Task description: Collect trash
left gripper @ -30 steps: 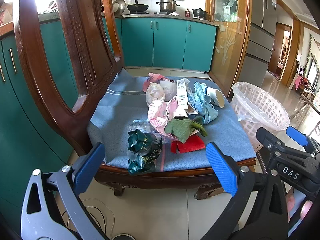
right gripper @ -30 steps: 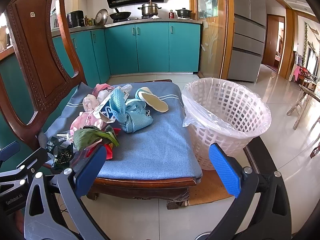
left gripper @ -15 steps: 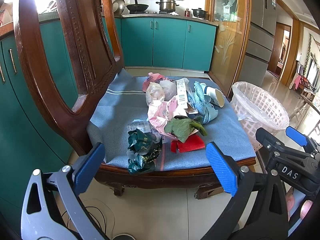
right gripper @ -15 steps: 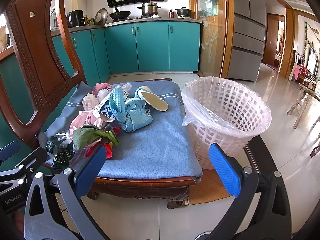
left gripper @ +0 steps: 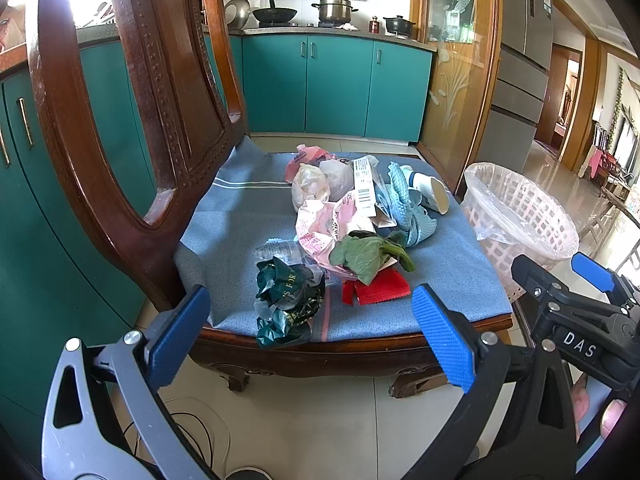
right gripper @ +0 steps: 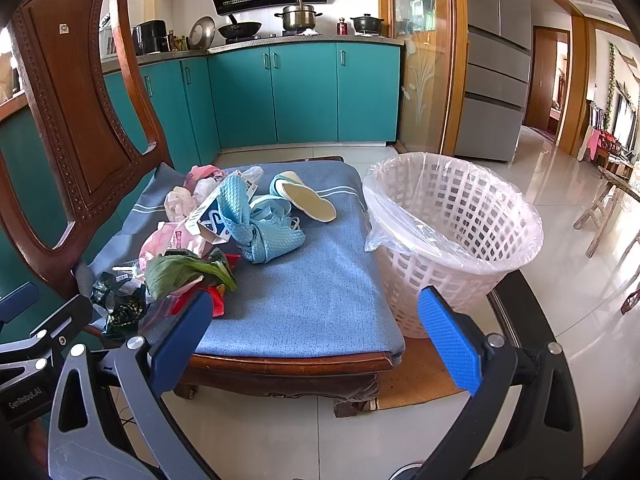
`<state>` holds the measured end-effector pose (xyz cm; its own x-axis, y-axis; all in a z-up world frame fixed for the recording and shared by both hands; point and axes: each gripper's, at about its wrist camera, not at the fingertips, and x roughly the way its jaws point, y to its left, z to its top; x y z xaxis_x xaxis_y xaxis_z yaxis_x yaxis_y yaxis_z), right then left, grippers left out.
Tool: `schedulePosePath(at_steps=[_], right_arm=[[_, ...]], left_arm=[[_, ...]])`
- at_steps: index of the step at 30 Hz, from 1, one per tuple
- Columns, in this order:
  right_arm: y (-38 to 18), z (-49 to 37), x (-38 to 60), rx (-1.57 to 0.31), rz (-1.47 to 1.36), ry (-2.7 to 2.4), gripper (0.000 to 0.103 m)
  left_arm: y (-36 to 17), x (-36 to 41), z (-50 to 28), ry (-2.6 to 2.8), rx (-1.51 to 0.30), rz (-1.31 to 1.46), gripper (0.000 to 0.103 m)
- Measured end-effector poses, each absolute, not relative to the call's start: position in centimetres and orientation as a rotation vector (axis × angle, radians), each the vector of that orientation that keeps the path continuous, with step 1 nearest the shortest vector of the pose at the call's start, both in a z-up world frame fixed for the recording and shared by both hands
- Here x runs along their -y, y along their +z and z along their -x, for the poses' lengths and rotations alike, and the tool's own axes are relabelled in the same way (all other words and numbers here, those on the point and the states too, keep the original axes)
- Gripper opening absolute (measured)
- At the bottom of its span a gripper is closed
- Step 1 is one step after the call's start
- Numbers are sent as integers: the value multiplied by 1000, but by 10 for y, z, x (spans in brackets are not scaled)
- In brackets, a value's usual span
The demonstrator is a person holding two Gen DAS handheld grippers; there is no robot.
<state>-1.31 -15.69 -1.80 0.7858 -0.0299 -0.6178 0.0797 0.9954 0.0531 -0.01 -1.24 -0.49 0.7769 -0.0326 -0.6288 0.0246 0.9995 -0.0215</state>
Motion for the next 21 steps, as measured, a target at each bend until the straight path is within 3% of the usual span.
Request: schedulePosePath(at_steps=[21], right_arm=[[-18, 14, 158, -665, -80, -59, 100]], left_arm=[[-7, 12, 1, -34, -688, 1, 100]])
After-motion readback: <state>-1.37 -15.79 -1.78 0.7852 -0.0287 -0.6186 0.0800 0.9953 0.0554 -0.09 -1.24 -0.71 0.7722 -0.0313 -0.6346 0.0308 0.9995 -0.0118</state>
